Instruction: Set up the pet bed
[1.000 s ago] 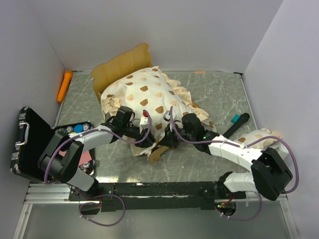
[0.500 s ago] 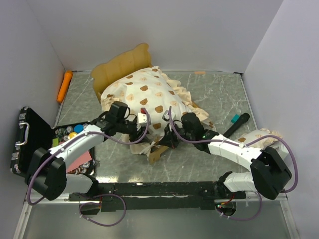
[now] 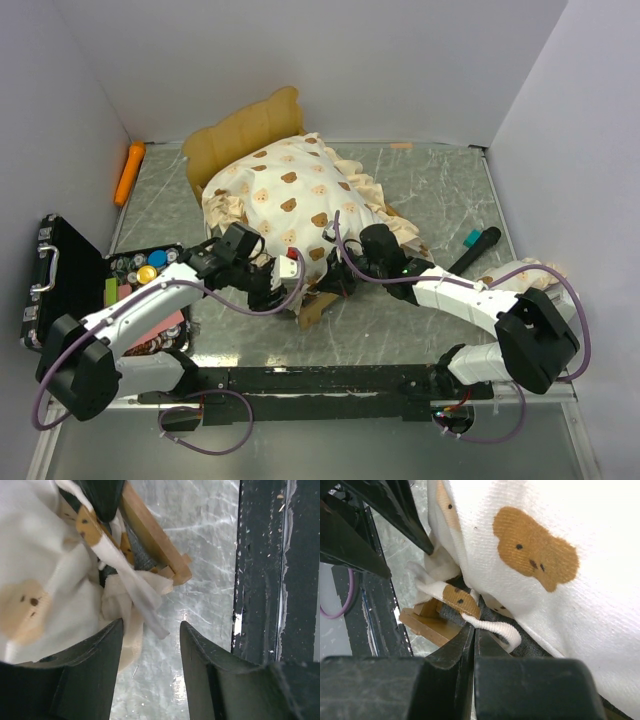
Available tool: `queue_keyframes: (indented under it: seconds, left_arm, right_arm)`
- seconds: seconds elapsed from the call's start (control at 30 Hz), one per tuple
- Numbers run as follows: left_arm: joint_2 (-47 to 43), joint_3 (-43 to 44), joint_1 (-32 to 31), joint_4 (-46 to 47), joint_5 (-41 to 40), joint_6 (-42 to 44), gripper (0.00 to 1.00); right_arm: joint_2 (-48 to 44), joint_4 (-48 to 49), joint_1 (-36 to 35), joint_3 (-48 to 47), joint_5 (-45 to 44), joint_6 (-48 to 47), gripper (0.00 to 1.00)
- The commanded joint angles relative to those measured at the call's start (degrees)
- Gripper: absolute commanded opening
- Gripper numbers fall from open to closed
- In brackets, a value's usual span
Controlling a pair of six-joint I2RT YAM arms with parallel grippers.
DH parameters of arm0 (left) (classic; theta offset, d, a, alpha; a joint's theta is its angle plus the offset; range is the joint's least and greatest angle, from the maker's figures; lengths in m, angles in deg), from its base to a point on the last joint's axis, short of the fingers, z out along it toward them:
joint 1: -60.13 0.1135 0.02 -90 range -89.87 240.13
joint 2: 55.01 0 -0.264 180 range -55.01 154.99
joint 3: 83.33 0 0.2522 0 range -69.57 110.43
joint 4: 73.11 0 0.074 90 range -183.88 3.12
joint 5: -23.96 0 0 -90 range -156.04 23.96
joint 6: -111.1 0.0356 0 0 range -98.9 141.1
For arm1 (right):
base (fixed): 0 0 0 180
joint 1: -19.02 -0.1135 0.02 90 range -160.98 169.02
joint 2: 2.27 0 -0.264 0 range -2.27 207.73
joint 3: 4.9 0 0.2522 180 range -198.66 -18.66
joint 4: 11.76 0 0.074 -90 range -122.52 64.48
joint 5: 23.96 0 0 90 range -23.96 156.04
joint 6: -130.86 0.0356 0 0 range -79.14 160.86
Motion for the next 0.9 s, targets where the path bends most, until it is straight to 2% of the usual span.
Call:
queue_keyframes:
  seconds: [0.0,0.13,0.2,0.23,0.37,0.5,0.73,0.87]
  left_arm:
    - [1.8,0.5,-0.4,-1.3,-1.7,0.5,0.56]
    - [2.4,-1.1,-0.5,1.6,-3.3,-0.3,0.56]
    - [2.7,-1.4,-1.0,1.2,-3.5,0.2,0.52]
    - [2.9,-1.5,-1.0,1.3,-3.7,0.1,0.48]
    - [1.9,-1.5,-1.0,1.1,-3.5,0.2,0.17]
    - [0.1,-1.2,-1.0,0.6,-4.5,0.3,0.01]
    - [-2.5,-0.7,-0.9,-0.2,-8.5,-1.1,0.01]
    - [-6.0,-1.5,-0.9,3.1,-17.1,-4.2,0.01]
  right_arm:
    - [0.0,1.5,0.4,-1.3,0.7,-0.2,0.00]
    - [-0.1,1.4,0.3,-1.3,0.7,-0.5,0.00]
    - [-0.1,1.3,0.4,-1.3,0.7,-0.5,0.00]
    - [-0.1,1.4,0.4,-1.3,0.7,-0.5,0.00]
    - [-0.4,1.6,0.4,-1.2,0.7,-0.4,0.00]
    - [-0.7,1.2,0.4,-1.3,1.0,-0.5,0.00]
    - [-1.5,0.1,0.4,-1.6,1.0,-1.1,0.00]
    - [-0.8,-2.8,0.3,-3.6,3.4,-1.4,0.00]
